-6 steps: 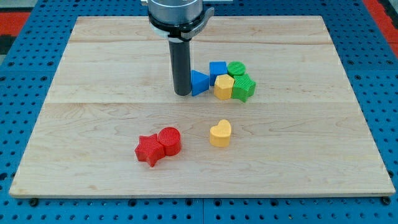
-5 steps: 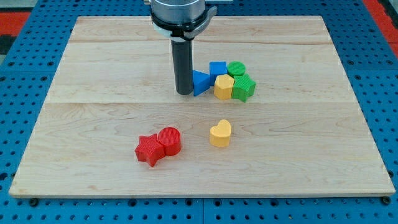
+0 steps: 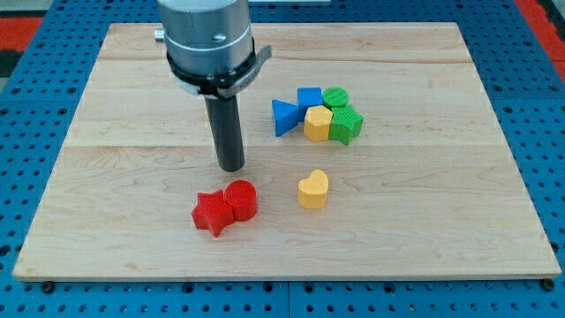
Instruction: Move the red circle to the bottom center of the board
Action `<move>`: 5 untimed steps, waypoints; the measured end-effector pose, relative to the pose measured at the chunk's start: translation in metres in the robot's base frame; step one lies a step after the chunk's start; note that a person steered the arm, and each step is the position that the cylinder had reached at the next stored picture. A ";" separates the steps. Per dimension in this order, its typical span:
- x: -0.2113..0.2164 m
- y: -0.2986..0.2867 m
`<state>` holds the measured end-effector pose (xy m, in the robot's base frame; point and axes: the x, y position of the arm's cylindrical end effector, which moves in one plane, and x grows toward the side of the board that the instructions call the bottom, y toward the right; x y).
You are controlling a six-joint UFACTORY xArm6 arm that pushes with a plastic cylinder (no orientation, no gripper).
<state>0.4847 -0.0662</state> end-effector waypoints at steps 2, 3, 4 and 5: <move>0.038 0.010; 0.057 0.021; 0.073 0.035; 0.076 0.047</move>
